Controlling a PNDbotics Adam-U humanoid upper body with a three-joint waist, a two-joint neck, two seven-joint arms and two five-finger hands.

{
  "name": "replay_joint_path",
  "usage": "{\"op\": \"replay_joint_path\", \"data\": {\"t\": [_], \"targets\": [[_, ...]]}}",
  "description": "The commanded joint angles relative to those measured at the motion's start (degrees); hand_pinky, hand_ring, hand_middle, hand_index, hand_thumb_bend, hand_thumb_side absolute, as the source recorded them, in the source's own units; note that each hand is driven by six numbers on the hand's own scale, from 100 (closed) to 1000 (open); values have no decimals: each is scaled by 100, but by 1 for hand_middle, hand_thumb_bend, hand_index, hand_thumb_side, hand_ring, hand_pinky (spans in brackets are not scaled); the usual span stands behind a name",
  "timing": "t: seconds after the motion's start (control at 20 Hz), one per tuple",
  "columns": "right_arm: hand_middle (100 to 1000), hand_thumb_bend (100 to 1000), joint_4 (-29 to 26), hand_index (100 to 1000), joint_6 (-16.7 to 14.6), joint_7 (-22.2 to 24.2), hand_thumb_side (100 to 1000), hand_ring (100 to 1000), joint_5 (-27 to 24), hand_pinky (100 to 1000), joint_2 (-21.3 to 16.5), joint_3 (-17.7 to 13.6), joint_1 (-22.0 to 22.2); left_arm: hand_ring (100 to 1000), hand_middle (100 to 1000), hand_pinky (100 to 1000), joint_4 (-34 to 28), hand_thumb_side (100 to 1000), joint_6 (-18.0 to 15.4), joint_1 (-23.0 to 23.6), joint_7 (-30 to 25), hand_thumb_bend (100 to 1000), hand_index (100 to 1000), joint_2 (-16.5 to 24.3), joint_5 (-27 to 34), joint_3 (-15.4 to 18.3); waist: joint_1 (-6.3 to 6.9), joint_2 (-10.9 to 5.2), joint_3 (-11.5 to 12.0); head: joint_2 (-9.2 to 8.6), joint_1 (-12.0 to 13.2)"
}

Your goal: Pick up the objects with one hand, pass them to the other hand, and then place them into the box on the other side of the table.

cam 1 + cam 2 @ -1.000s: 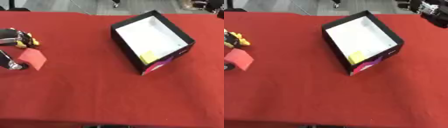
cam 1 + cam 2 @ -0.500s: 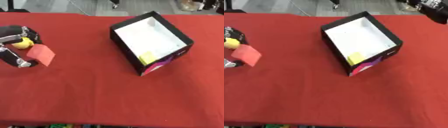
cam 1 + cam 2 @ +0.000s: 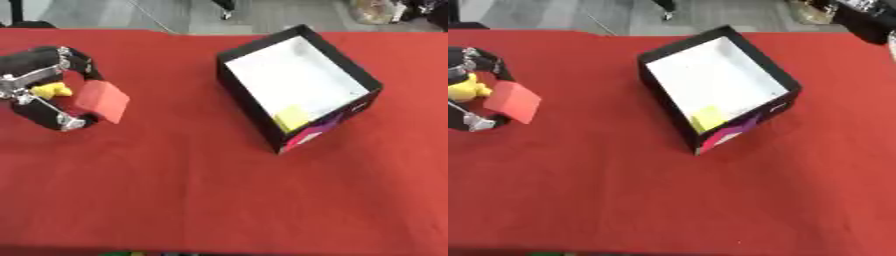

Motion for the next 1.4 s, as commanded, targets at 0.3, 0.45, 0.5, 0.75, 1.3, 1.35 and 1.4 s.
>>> {"op": "replay_joint_path", "data": {"t": [0.3, 0.45, 0.5, 0.75, 1.3, 1.35, 1.4], "targets": [[1000, 100, -130, 1000, 9, -42, 466, 1000, -104, 1000, -247, -50, -87, 617, 563, 761, -168, 100, -6, -95, 366, 100, 547, -272, -83, 95, -69, -164, -46, -34, -216], [1000, 100, -132, 1000, 10, -39, 465, 1000, -97, 1000, -235, -47, -90, 611, 558, 763, -169, 101, -10, -63, 485, 100, 541, -363, -56, 101, -69, -166, -62, 33, -280], [1000, 100, -142, 1000, 7, -31, 464, 1000, -93, 1000, -227, -41, -99, 609, 555, 764, -161, 107, -5, -45, 539, 100, 540, -409, -31, 112, -70, -166, -67, 46, -288], [1000, 100, -256, 1000, -127, 19, 451, 1000, -43, 1000, -146, 56, -176, 598, 546, 770, -129, 133, -27, 33, 830, 100, 536, -686, 79, 166, -91, -171, -97, 67, -328], [1000, 100, -294, 1000, -482, 191, 396, 1000, 359, 1000, 247, 444, -562, 576, 529, 789, -15, 232, 1, 258, 1322, 100, 523, -1236, 386, 384, -131, -180, -93, 90, -443], [1000, 100, -285, 1000, -510, 210, 426, 1000, 405, 1000, 289, 474, -591, 575, 528, 790, -25, 239, 9, 281, 1351, 100, 521, -1274, 442, 401, -134, -182, -91, 94, -457], [1000, 100, -280, 1000, -539, 226, 424, 1000, 447, 1000, 329, 502, -615, 573, 527, 791, -42, 250, 8, 302, 1379, 100, 520, -1310, 495, 417, -139, -184, -88, 96, -469]]}}
